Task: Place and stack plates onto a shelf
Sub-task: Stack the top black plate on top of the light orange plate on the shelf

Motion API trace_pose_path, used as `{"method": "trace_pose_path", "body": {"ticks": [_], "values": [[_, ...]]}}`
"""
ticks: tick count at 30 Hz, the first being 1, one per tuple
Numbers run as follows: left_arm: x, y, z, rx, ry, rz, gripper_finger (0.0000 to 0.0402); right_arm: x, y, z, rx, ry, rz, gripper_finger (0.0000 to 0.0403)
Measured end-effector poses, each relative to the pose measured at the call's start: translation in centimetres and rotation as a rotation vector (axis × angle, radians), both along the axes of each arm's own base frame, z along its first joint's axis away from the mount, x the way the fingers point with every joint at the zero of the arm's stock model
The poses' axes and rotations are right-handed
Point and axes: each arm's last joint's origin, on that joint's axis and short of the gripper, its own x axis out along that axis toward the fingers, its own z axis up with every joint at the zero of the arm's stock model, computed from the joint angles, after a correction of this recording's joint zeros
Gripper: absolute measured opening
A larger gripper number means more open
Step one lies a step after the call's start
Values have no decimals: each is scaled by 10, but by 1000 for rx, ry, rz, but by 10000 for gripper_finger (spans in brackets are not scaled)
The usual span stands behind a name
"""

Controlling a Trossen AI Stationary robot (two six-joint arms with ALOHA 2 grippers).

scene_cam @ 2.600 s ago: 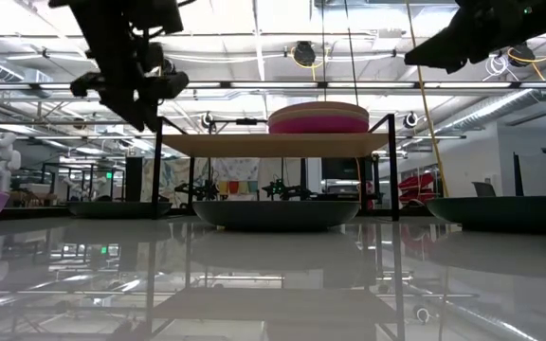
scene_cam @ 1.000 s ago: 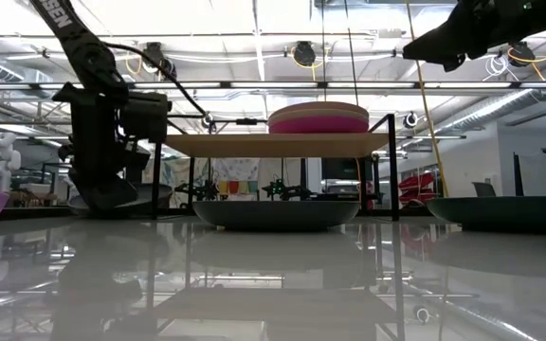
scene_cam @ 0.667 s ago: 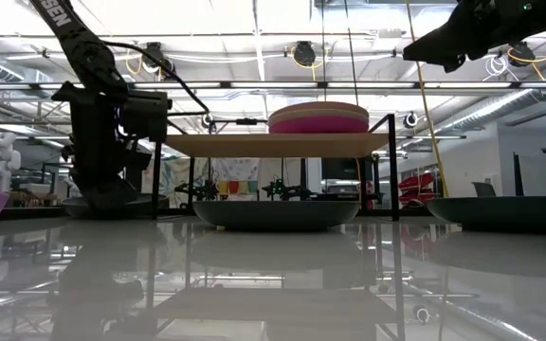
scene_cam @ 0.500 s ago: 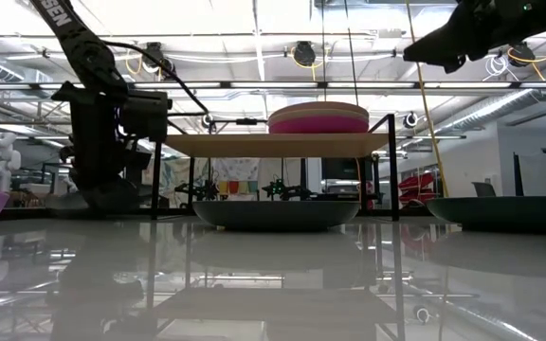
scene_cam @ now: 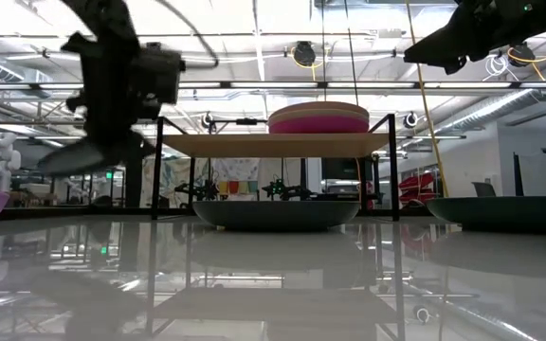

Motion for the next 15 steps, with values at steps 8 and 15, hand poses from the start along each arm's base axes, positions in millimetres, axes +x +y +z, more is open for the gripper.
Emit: {"method": "trace_pose_path", "body": {"ticks": [8,15], "values": [[19,3,93,232,-39,-71,11,0,0,0,9,-4,-3,91],[49,10,166,347,-144,-241,11,1,0,2,-9,-23,1,91]]}}
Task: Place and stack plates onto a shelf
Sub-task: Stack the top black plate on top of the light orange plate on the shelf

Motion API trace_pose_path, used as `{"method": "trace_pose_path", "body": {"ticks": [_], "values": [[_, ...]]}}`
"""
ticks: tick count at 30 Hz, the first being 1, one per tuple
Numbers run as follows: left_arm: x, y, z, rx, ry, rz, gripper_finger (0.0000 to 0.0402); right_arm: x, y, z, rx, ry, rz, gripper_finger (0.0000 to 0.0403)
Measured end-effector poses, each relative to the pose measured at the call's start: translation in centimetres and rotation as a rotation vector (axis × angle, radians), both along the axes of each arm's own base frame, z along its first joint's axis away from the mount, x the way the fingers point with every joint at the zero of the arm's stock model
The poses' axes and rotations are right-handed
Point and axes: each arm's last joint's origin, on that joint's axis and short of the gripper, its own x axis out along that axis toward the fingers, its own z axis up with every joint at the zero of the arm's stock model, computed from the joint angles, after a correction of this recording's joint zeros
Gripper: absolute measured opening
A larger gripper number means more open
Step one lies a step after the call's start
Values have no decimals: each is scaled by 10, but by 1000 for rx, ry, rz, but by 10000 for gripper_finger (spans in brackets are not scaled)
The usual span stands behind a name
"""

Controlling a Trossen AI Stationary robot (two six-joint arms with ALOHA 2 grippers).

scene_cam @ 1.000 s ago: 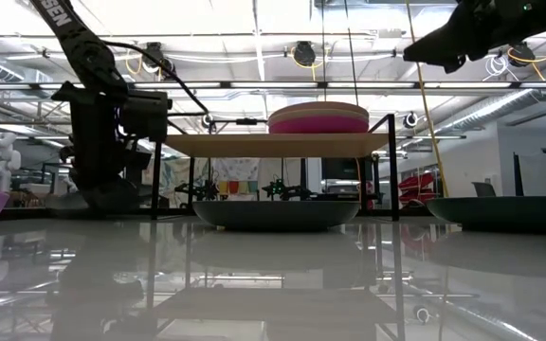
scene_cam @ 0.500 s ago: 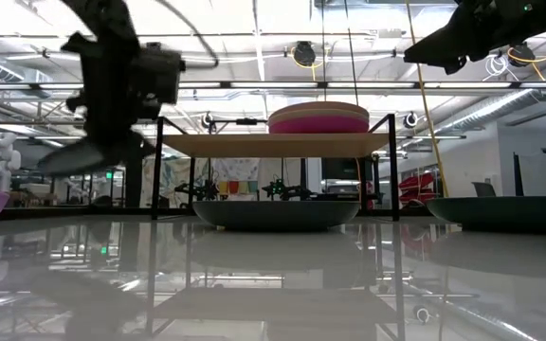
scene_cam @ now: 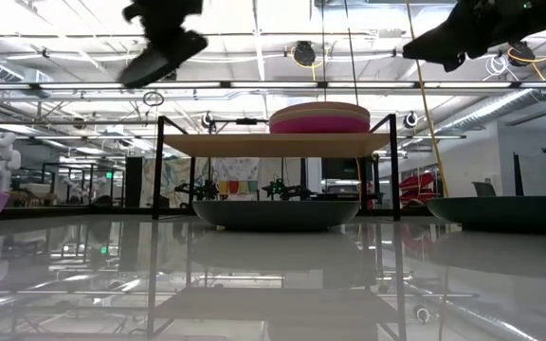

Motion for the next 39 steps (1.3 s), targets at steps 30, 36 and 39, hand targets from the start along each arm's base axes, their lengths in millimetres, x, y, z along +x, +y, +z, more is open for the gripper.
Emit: {"method": "trace_pose_path", "body": {"ticks": [30,36,39], "values": [[150,-10,-30,-32,144,-1113,11,-16,-1,19,-84,-161,10,91],[148,-8,-30,-27,184,-1103,28,-16,-1,17,-84,-145,11,91],[146,-8,-32,-37,209,-1085,32,-16,-1,17,-81,-138,11,91]]}}
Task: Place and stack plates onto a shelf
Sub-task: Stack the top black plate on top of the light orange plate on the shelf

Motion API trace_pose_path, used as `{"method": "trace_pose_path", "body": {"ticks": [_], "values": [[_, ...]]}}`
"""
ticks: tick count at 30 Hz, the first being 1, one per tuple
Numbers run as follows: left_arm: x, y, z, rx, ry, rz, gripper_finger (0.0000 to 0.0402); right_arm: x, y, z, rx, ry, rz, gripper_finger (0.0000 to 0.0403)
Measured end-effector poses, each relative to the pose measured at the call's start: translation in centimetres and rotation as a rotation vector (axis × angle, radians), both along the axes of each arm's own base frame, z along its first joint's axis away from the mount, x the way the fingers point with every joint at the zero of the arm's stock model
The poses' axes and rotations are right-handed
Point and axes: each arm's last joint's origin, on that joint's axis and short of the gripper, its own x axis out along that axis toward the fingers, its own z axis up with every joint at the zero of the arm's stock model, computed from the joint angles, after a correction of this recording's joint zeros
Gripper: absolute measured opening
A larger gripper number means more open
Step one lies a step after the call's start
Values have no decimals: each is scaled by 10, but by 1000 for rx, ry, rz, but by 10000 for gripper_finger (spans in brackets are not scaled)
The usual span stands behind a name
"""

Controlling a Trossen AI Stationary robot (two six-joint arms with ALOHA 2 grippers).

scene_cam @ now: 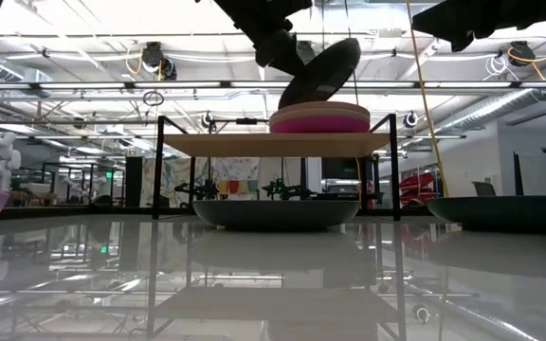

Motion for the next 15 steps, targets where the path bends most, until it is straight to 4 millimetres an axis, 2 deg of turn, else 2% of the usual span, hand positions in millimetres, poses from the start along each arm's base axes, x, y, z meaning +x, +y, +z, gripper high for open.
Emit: {"method": "trace_pose_path", "body": {"ticks": [11,15], "values": [[-3,1,-3,-1,31,55,38,0,0,-1,18,7,0,91],[-2,2,-2,-2,19,66,67,0,0,-1,26,5,-1,91]]}}
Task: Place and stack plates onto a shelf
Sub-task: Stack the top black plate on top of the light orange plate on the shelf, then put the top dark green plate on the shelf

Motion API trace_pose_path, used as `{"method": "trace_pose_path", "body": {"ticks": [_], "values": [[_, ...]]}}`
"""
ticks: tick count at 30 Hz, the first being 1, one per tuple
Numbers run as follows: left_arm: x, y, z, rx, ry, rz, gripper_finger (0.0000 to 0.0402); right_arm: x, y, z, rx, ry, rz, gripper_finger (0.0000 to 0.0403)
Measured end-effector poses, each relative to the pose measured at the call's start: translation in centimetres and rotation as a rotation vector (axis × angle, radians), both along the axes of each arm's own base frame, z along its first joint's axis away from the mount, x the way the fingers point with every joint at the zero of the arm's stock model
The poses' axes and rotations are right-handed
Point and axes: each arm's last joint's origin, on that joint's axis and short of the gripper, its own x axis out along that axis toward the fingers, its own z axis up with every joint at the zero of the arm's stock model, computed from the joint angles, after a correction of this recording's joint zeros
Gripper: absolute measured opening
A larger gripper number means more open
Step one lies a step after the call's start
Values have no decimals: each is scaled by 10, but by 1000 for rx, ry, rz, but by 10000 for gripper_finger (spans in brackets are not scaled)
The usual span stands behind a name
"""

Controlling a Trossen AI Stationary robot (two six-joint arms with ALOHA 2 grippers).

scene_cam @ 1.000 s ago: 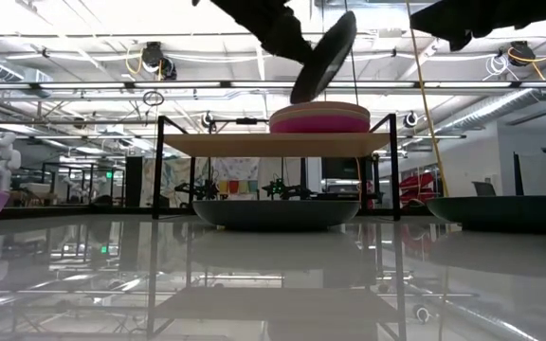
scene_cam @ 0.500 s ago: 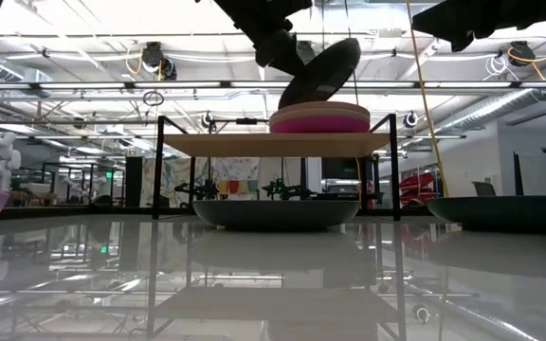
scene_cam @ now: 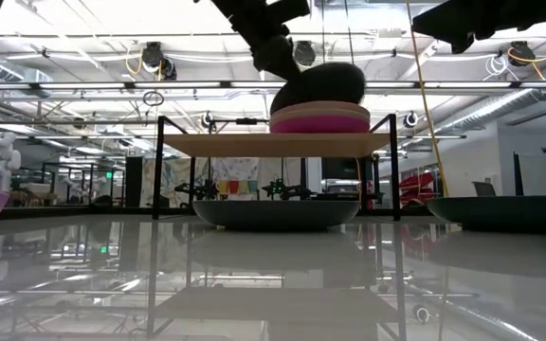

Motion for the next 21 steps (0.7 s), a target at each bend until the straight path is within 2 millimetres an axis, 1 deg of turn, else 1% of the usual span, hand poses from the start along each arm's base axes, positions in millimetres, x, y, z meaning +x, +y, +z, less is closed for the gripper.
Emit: {"method": "trace_pose_path", "body": {"ticks": [6,10,12,16,17,20,21], "values": [[0,0,4,14,-21,44,130,0,0,-1,0,10,0,91],[2,-5,18,38,-59,60,146,0,0,-3,0,28,0,91],[2,-11,28,60,-79,91,147,0,0,-4,-1,43,0,91],[-3,-25,62,69,-191,122,147,-1,0,-6,-2,64,-1,91],[-8,-29,72,62,-226,122,147,-1,0,-7,-2,70,-1,91],[-19,-41,90,14,-320,123,147,-1,0,-9,6,88,-2,91],[-25,-44,94,-6,-339,127,147,-2,0,-10,8,99,-2,91]]}}
